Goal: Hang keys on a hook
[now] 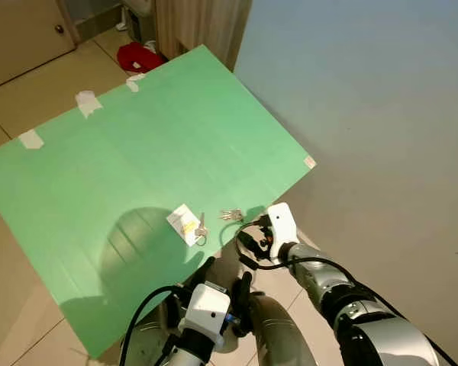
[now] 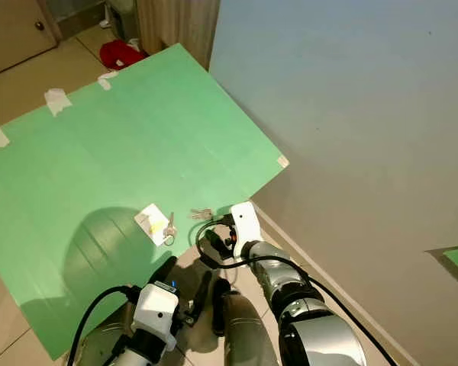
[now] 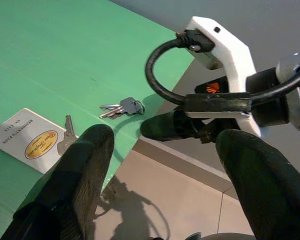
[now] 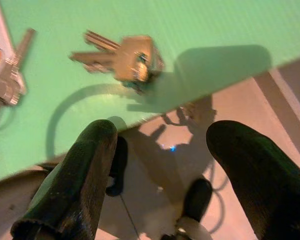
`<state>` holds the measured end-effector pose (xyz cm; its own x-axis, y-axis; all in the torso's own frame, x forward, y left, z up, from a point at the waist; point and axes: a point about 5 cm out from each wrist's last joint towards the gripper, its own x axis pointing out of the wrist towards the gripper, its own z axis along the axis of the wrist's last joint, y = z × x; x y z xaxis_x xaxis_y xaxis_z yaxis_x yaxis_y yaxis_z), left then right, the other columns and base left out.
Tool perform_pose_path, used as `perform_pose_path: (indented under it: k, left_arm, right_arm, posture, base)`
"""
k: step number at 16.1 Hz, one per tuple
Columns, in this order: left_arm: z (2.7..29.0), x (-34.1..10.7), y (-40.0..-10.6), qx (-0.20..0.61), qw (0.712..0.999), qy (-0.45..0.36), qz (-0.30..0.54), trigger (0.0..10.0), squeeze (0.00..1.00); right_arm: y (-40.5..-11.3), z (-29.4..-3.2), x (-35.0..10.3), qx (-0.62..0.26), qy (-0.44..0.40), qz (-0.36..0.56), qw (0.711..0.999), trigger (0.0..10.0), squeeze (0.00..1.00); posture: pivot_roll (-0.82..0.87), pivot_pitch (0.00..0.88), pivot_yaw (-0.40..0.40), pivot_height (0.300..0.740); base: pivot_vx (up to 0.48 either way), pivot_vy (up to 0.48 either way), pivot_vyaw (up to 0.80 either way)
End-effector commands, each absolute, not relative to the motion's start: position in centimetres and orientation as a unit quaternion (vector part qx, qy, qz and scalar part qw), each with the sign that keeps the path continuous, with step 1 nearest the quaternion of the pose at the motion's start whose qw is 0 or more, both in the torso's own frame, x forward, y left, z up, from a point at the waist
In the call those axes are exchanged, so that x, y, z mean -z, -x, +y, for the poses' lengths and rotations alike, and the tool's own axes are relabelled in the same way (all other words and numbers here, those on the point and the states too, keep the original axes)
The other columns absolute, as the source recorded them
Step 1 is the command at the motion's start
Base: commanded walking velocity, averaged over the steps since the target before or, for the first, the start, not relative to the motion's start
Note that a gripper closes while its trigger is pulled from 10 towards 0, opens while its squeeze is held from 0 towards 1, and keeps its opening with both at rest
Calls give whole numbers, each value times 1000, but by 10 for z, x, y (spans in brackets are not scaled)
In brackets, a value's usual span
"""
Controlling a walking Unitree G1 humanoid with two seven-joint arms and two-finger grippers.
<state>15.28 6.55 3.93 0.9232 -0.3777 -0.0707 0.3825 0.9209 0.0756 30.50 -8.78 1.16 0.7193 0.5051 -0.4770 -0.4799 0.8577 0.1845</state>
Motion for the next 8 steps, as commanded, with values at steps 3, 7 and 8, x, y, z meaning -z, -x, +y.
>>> perform_pose_path:
  k: [3,7,8]
  left_arm:
    - [57,-32,-141,211,975,-40,48,10000,0]
    - [57,-31,-143,212,975,-42,46,10000,0]
    - [56,-32,-144,213,975,-42,45,10000,0]
  right_arm:
    - [-301,-87,-8,-274,-41,279,919,10000,0]
    - [-304,-84,-13,-288,-40,269,918,10000,0]
    - [-305,-83,-14,-290,-36,265,919,10000,0]
  posture:
    - [-55,374,-194,740]
    - [-64,371,-193,740]
    - [-65,373,-192,740]
  base:
    - [0,0,0]
    - [0,0,0]
    - [0,0,0]
